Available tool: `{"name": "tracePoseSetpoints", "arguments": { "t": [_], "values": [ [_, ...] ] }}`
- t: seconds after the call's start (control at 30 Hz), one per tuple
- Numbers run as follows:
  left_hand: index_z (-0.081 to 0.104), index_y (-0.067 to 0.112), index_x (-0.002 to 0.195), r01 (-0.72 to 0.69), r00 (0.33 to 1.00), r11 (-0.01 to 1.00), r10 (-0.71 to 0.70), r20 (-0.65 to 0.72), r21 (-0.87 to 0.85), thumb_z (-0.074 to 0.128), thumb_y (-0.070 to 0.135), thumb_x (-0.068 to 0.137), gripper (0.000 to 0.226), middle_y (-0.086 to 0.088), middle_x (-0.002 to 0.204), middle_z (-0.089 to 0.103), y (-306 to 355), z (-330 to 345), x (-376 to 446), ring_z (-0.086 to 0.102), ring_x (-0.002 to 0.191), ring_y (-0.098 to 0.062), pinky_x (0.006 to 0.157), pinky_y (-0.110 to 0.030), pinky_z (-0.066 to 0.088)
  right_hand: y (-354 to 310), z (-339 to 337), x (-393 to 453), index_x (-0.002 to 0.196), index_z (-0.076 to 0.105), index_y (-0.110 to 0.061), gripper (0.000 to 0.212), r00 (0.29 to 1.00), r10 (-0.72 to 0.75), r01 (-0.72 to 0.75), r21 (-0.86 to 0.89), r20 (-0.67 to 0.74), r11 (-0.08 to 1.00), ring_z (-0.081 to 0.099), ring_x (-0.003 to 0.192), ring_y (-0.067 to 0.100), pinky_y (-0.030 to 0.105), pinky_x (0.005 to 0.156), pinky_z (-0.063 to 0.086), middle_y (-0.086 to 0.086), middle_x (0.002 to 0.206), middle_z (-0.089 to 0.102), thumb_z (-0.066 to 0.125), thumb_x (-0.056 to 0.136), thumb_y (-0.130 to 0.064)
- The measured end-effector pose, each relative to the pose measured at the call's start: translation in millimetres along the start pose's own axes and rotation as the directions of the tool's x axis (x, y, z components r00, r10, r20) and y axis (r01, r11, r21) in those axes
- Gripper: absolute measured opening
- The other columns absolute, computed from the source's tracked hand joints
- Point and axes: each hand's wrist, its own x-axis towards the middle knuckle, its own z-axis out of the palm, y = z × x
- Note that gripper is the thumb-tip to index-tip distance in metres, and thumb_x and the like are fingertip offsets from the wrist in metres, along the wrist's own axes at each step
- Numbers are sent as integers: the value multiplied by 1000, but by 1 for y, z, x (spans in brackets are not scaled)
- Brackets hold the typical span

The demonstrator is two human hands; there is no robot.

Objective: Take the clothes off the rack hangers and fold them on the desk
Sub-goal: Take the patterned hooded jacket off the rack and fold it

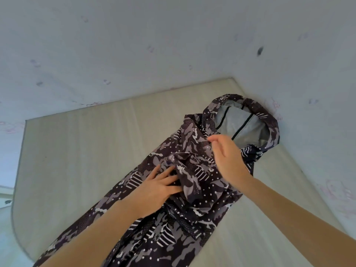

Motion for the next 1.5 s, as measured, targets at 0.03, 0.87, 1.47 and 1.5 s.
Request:
{"name": "tracePoseSetpoints", "arguments": {
  "t": [0.03, 0.87, 1.47, 1.5],
  "values": [
    [33, 47, 143, 12, 1000, 1000, -12, 21, -2, 48, 23, 92, 58, 12, 159, 19, 2, 2, 1, -1, 149, -23, 116, -55, -7, -1, 4, -6, 122, 58, -14, 32, 991, -123, 129, -115, 53, 985, 53, 91, -5, 23, 90, 45, -2, 107, 62, 36, 101, -23],
    [29, 47, 146, 21, 997, 999, -17, 69, -51, 23, 34, 96, 52, 16, 161, 9, 16, 29, -8, -15, 148, -20, 115, -54, -13, 5, 89, 39, 121, 48, -11, 35, 878, 171, 25, -401, 446, 916, 50, 114, 30, 45, 95, 43, 8, 120, 56, 46, 97, -37],
    [-19, 43, 147, 307, 945, 939, -320, 66, 155, 6, 65, 93, 63, 6, 159, -20, 45, 57, 6, -21, 146, -27, 117, -56, -11, 25, 57, -55, 126, 48, -13, 45, 946, -309, 292, -662, 94, 690, 53, 106, 29, 41, 88, 48, 10, 116, 55, 60, 85, -25],
    [-22, 43, 146, 341, 932, 928, -355, 79, 151, 9, 64, 94, 63, 7, 157, -26, 49, 53, 10, -25, 145, -26, 117, -56, -12, 27, 55, -67, 125, 49, -14, 44, 950, -297, 283, -661, 94, 695, 54, 106, 29, 41, 88, 48, 9, 116, 56, 62, 84, -25]
  ]
}}
